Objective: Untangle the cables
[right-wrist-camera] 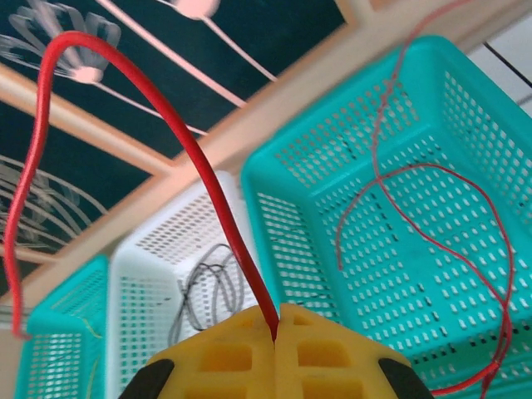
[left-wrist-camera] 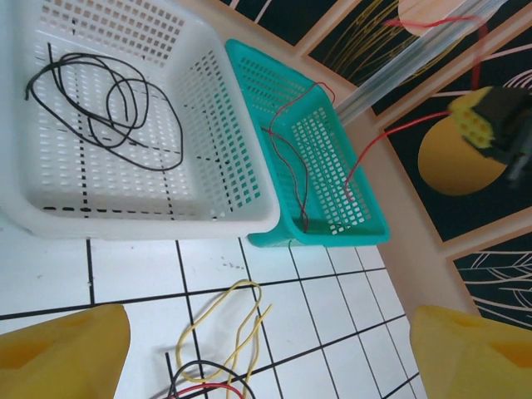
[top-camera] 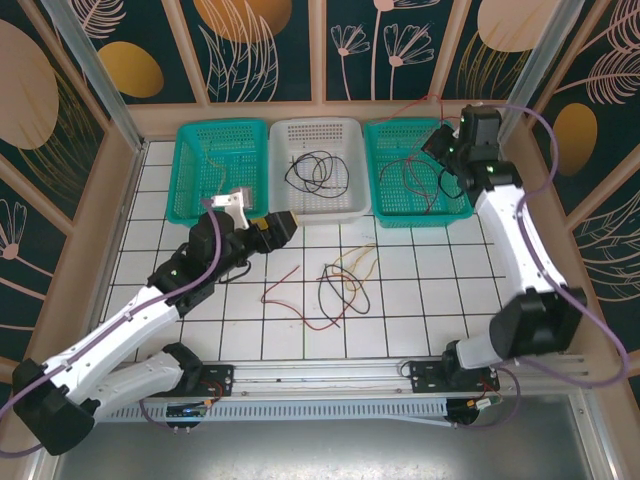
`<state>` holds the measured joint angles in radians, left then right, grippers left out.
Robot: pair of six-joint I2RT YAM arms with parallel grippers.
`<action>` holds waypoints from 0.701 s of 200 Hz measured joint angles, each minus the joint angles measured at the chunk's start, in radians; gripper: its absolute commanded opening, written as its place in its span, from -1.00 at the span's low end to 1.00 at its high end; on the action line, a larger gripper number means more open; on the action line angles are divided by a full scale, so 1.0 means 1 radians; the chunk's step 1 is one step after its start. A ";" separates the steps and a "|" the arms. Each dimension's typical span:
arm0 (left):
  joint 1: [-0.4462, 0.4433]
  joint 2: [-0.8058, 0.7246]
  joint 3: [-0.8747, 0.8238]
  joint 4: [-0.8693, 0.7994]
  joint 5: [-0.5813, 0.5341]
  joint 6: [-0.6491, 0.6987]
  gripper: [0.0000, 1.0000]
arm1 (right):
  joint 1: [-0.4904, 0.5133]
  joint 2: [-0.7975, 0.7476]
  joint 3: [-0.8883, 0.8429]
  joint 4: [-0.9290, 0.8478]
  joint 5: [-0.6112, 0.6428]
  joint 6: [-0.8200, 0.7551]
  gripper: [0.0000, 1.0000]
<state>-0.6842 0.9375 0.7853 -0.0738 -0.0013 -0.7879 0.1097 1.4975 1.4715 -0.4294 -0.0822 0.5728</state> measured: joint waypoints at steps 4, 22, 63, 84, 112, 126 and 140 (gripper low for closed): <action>0.000 -0.007 -0.001 -0.006 -0.001 0.002 0.74 | -0.007 0.026 0.015 -0.008 -0.006 -0.001 -0.65; 0.000 -0.037 -0.007 -0.019 -0.002 0.003 0.76 | -0.020 0.112 0.052 -0.034 -0.027 -0.015 -0.23; 0.000 -0.067 -0.041 -0.048 -0.004 0.003 0.77 | -0.018 0.111 0.029 -0.060 -0.068 -0.009 -0.04; 0.000 -0.067 -0.067 -0.068 -0.003 0.002 0.76 | -0.009 0.039 -0.028 -0.057 -0.073 -0.010 0.02; 0.000 -0.059 -0.085 -0.076 0.010 -0.002 0.74 | 0.075 -0.105 -0.147 -0.053 -0.048 -0.013 0.18; 0.000 -0.047 -0.088 -0.080 0.018 -0.002 0.74 | 0.159 -0.177 -0.214 -0.053 -0.012 -0.016 0.18; 0.000 -0.035 -0.090 -0.087 0.020 -0.002 0.73 | 0.258 -0.234 -0.275 -0.055 0.032 -0.011 0.18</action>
<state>-0.6842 0.9028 0.6952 -0.1604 0.0185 -0.7898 0.3679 1.2633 1.1969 -0.4839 -0.0502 0.5613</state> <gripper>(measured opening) 0.868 0.591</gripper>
